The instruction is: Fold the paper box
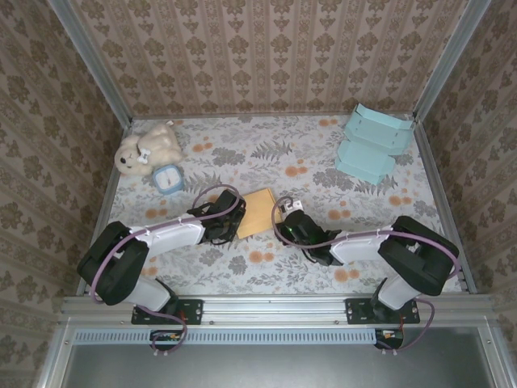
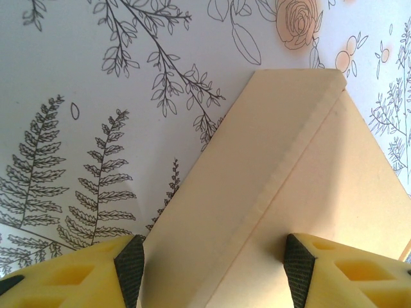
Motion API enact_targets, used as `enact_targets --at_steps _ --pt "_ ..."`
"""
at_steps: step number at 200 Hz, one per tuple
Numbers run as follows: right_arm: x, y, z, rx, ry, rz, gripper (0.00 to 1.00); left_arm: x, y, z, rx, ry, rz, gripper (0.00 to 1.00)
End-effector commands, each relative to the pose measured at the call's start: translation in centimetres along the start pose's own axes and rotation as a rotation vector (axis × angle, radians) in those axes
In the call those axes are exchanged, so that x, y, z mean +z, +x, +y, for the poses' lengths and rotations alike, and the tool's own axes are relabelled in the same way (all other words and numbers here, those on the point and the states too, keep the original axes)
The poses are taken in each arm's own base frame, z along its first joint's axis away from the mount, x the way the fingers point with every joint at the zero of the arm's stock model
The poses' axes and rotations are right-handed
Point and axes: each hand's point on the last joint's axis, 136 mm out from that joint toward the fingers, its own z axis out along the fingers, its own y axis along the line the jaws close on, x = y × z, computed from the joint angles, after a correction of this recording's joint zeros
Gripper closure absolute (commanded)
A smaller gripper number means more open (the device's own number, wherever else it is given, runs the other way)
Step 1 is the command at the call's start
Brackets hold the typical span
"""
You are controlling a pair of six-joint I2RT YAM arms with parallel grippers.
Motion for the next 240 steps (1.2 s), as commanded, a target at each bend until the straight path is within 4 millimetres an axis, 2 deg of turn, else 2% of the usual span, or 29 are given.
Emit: enact_targets --at_steps 1,30,66,98,114,148,173,180,190,213,228,240 --pt "1.2 -0.3 0.7 0.024 -0.033 0.016 0.64 0.8 0.5 6.8 0.035 -0.252 0.040 0.39" --pt "2.8 -1.6 1.5 0.007 -0.048 -0.023 0.66 0.9 0.6 6.6 0.042 -0.253 0.045 0.39" --pt "4.9 -1.7 2.4 0.018 -0.056 -0.008 0.66 1.1 1.1 5.9 0.069 -0.249 0.068 0.39" --pt "4.4 -1.9 1.7 0.045 -0.035 -0.008 0.66 1.0 1.3 5.5 0.083 -0.250 0.083 0.38" --pt "4.0 -1.9 0.7 0.070 -0.017 0.004 0.65 0.7 1.2 5.0 0.094 -0.238 0.087 0.34" --pt "3.3 -1.8 -1.3 0.141 -0.017 0.034 0.65 -1.1 0.5 3.5 0.148 -0.203 0.054 0.27" --pt "3.1 -1.9 -1.7 0.200 -0.056 0.069 0.67 -2.6 -0.3 2.1 0.219 -0.173 0.018 0.23" --pt "3.0 -1.9 -1.8 0.216 -0.069 0.078 0.72 -3.0 -0.5 1.4 0.249 -0.157 0.008 0.22" --pt "2.8 -2.1 -2.0 0.242 -0.078 0.089 0.75 -3.6 -0.9 0.4 0.308 -0.137 -0.010 0.22" --pt "2.1 -2.6 -2.3 0.298 -0.111 0.120 0.84 -5.3 -2.4 -3.3 0.500 -0.056 -0.090 0.20" --pt "1.7 -2.7 -2.4 0.326 -0.113 0.134 0.87 -6.3 -3.3 -6.7 0.686 0.018 -0.176 0.17" --pt "1.5 -2.6 -2.4 0.346 -0.108 0.146 0.90 -6.2 -3.5 -9.8 0.864 0.106 -0.227 0.13"
